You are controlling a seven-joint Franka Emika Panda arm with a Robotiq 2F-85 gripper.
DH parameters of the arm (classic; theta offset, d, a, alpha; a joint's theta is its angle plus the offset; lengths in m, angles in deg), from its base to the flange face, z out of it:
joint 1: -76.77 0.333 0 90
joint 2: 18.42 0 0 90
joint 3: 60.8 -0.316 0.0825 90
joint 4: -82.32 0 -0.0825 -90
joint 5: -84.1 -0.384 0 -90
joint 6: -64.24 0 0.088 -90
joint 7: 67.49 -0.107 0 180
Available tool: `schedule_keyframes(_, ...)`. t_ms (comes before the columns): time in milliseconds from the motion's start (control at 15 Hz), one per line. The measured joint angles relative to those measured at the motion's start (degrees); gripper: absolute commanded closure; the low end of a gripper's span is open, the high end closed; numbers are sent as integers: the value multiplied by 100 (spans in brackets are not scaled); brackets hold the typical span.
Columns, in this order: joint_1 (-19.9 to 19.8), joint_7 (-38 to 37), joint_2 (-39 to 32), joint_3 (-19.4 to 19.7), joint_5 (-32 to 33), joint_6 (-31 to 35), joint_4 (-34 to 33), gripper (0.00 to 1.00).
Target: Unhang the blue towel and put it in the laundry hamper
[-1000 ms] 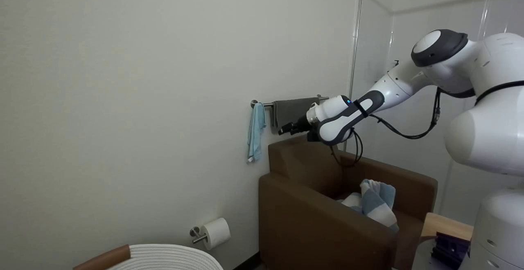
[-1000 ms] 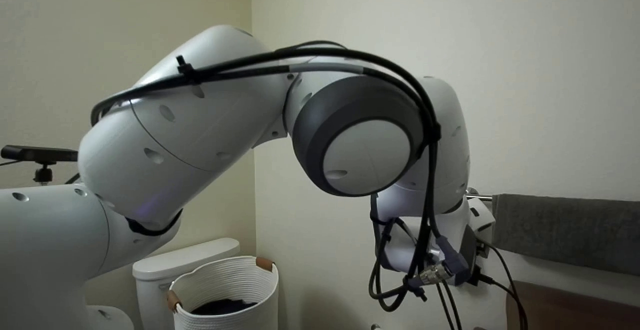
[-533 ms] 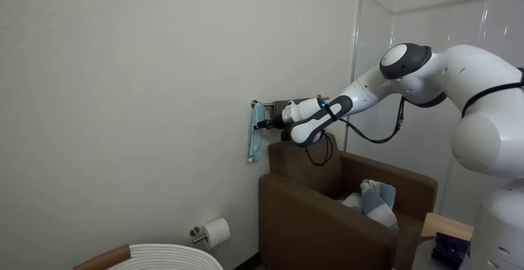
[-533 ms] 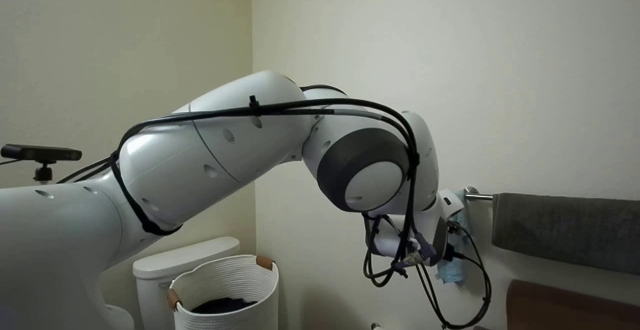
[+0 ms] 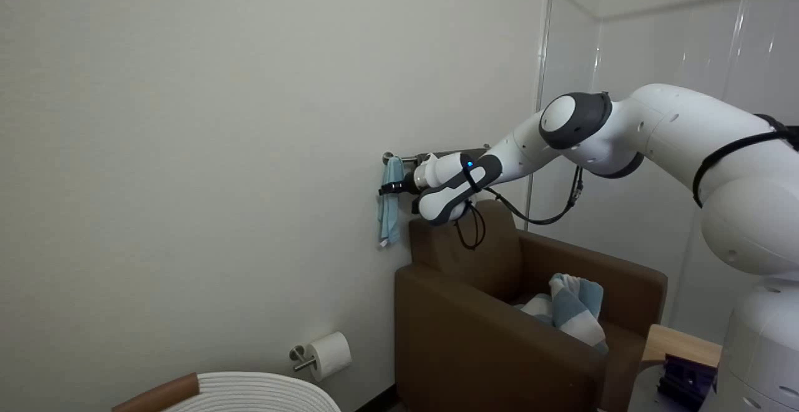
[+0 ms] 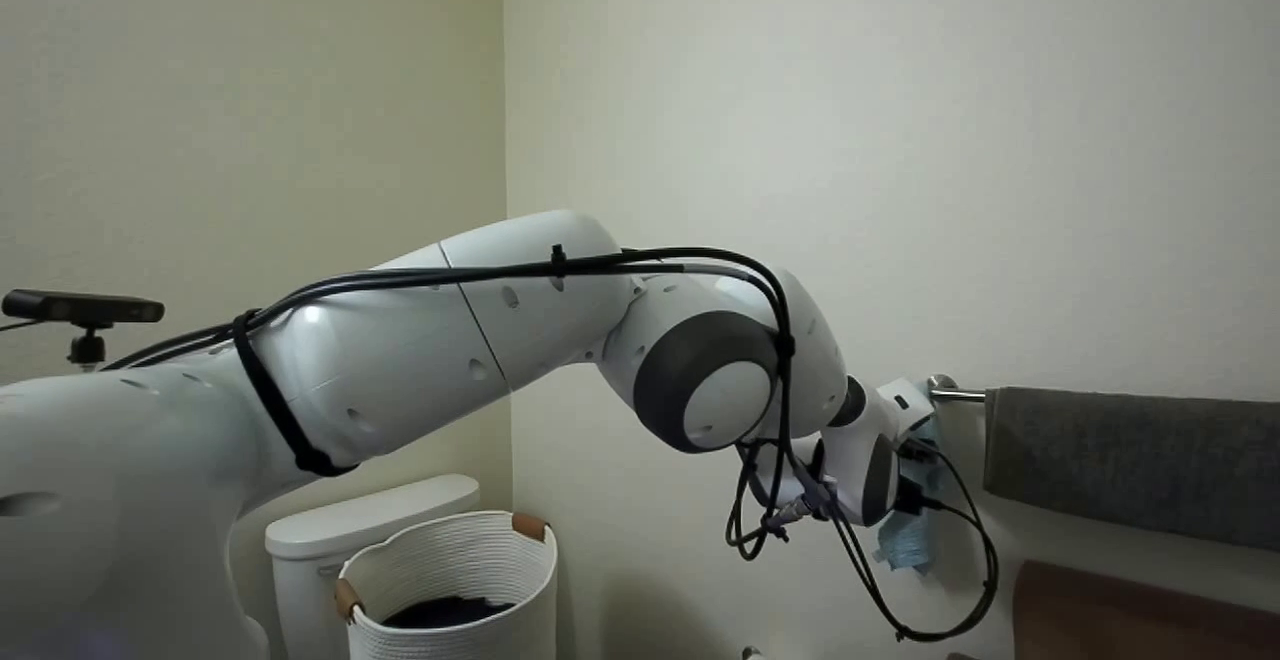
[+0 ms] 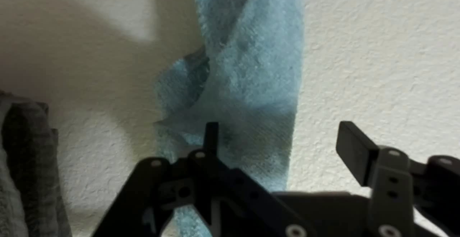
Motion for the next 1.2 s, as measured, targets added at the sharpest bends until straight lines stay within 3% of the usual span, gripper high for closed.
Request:
schedule_keyframes(200, 312, -7, -1, 460, -278, 0, -137, 66)
schedule_keyframes(467, 348, -17, 8, 566, -285, 0, -125, 88)
schedule_keyframes(733, 245, -17, 58, 407, -166, 0, -84, 95)
schedule_keyframes(800, 188, -17, 86, 314, -92, 0, -18, 93)
schedule_keyframes(1200, -478, -22, 545, -742, 870, 0, 1030, 91)
